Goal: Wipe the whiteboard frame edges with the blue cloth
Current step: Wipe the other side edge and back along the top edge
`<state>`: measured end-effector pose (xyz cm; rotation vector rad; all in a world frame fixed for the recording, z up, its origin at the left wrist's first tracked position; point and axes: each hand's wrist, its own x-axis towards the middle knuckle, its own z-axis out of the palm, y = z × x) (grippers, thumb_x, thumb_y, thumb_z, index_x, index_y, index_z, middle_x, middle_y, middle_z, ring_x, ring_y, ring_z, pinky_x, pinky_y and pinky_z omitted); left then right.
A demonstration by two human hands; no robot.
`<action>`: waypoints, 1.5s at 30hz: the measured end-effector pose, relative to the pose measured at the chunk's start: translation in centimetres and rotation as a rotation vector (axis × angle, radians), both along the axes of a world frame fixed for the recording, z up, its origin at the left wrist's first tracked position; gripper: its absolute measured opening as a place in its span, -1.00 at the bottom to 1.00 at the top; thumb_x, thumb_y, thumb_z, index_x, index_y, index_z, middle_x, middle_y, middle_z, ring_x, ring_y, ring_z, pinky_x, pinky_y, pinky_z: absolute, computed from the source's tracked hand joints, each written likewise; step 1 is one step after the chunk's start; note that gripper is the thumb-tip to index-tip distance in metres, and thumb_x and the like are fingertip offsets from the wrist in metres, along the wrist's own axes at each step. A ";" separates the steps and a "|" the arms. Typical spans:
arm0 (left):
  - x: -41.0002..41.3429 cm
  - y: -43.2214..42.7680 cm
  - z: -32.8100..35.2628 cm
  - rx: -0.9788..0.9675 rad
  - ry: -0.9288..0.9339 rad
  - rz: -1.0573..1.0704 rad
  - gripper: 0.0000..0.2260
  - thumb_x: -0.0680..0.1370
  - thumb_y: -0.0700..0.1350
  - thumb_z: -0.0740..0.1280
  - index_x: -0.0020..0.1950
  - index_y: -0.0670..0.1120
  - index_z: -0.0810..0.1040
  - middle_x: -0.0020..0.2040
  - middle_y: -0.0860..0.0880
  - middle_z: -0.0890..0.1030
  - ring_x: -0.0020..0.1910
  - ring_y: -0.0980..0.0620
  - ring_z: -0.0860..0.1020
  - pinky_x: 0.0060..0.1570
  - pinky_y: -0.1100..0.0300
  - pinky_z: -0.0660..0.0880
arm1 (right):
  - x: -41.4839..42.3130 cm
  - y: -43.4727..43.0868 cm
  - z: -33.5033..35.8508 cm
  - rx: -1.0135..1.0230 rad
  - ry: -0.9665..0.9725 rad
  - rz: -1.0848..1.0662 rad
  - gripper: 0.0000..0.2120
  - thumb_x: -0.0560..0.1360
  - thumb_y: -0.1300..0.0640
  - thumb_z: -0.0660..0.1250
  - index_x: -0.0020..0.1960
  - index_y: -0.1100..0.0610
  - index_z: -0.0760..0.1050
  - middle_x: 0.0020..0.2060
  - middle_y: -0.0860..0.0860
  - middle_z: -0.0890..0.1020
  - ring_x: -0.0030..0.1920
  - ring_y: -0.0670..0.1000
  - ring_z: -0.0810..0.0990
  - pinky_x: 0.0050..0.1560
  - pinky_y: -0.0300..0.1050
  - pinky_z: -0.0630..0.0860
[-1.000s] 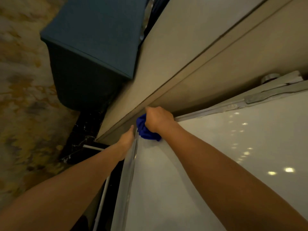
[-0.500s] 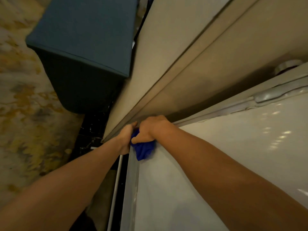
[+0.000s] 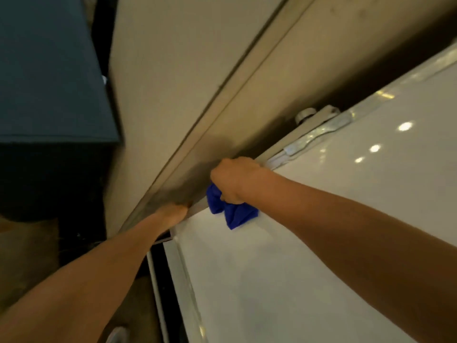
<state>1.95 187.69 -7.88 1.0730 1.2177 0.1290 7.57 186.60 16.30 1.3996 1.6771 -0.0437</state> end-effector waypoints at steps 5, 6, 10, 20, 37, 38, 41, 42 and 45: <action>3.3 0.5 6.6 0.128 -0.180 -0.013 -0.61 0.59 0.20 0.12 0.15 -0.04 0.53 0.11 -0.11 0.54 -0.01 -0.06 0.51 0.09 0.02 0.38 | 2.0 -4.6 6.4 0.319 -0.035 0.225 -0.63 0.48 0.08 0.40 0.28 0.05 0.49 0.33 0.09 0.41 0.31 0.14 0.31 0.26 0.05 0.35; 3.6 0.4 8.2 0.174 -0.240 -0.023 -0.65 0.59 0.19 0.12 0.11 -0.01 0.53 0.09 -0.09 0.53 -0.02 -0.05 0.52 0.07 0.03 0.36 | 2.3 -5.5 7.5 0.365 -0.038 0.223 -0.59 0.46 0.08 0.43 0.29 0.05 0.47 0.31 0.08 0.42 0.28 0.12 0.34 0.25 0.03 0.36; 3.7 -0.3 13.8 0.288 -0.430 -0.051 -0.55 0.44 0.43 0.10 -0.17 0.14 0.58 -0.14 0.13 0.63 -0.18 0.16 0.55 -0.17 0.20 0.40 | 3.1 -8.5 10.3 0.595 -0.134 0.194 -0.58 0.43 0.12 0.44 0.28 0.09 0.50 0.26 0.11 0.48 0.22 0.15 0.40 0.25 0.05 0.38; 2.7 -1.1 17.7 0.392 -0.484 -0.113 -0.44 0.10 0.66 0.09 -0.31 0.30 0.61 -0.22 0.19 0.58 -0.21 0.21 0.49 -0.19 0.20 0.38 | 2.6 -10.2 5.9 1.104 -0.055 -0.082 -0.39 0.60 -0.07 0.08 0.54 0.23 0.16 0.55 0.22 0.13 0.56 0.25 -0.04 0.53 0.19 -0.10; 2.2 0.5 16.3 0.404 -0.298 -0.138 -0.25 0.08 0.68 0.08 -0.18 0.10 0.58 -0.27 0.12 0.60 -0.23 0.07 0.56 -0.38 0.21 0.37 | 5.7 -8.5 9.4 1.214 -0.117 -0.239 -0.26 0.60 -0.30 -0.20 0.58 0.19 -0.02 0.58 0.20 0.01 0.57 0.21 -0.12 0.54 0.17 -0.07; 2.3 0.4 16.3 0.419 -0.298 -0.143 -0.26 0.10 0.67 0.07 -0.19 0.09 0.56 -0.26 0.13 0.58 -0.24 0.08 0.54 -0.39 0.22 0.36 | 6.7 -8.0 11.6 1.252 -0.153 -0.262 -0.27 0.60 -0.29 -0.21 0.58 0.18 -0.02 0.58 0.20 0.01 0.57 0.21 -0.12 0.54 0.18 -0.07; 2.7 0.2 16.4 0.461 -0.283 -0.144 -0.23 0.09 0.68 0.04 -0.25 0.04 0.57 -0.39 0.10 0.59 -0.31 0.08 0.55 -0.44 0.25 0.35 | 8.9 -6.7 15.8 1.401 -0.201 -0.344 -0.28 0.61 -0.28 -0.22 0.58 0.18 0.00 0.58 0.21 0.01 0.57 0.23 -0.13 0.53 0.20 -0.05; 2.7 0.2 16.6 0.467 -0.279 -0.151 -0.22 0.09 0.68 0.04 -0.25 0.03 0.57 -0.40 0.09 0.59 -0.32 0.07 0.55 -0.44 0.25 0.35 | 8.7 -6.4 15.5 1.425 -0.179 -0.349 -0.27 0.60 -0.29 -0.22 0.58 0.18 0.01 0.58 0.21 0.02 0.57 0.23 -0.13 0.53 0.20 -0.05; 2.1 0.3 17.0 0.443 -0.302 -0.160 -0.25 0.11 0.67 0.07 -0.20 0.08 0.59 -0.31 0.13 0.60 -0.26 0.09 0.56 -0.40 0.24 0.35 | 6.0 -6.5 10.3 1.355 -0.072 -0.292 -0.24 0.59 -0.34 -0.21 0.58 0.17 0.04 0.57 0.19 0.09 0.57 0.22 -0.12 0.53 0.21 -0.03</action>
